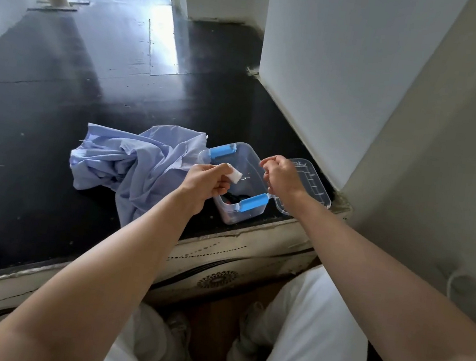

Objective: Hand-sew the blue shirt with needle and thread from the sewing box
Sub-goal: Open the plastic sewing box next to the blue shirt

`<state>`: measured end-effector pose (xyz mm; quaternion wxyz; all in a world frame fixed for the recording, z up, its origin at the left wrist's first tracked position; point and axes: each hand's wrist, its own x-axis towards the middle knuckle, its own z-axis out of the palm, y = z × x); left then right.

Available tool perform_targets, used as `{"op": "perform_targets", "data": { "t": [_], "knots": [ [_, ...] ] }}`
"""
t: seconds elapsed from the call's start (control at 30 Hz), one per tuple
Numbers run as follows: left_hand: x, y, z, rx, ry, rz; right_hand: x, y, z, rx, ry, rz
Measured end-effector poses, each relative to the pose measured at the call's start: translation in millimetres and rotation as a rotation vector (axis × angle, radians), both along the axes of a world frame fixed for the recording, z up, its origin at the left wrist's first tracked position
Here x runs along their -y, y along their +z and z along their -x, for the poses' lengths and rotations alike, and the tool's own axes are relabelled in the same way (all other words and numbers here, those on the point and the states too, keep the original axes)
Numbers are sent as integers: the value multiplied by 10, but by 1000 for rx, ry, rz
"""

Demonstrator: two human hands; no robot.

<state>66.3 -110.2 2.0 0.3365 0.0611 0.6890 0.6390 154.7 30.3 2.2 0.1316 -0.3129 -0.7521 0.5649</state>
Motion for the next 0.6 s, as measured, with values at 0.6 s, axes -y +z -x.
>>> {"op": "perform_targets", "data": {
  "t": [0.6],
  "knots": [
    [-352, -91, -303, 98, 14, -80, -218, -159, -332, -141, 65, -33]
  ]
}}
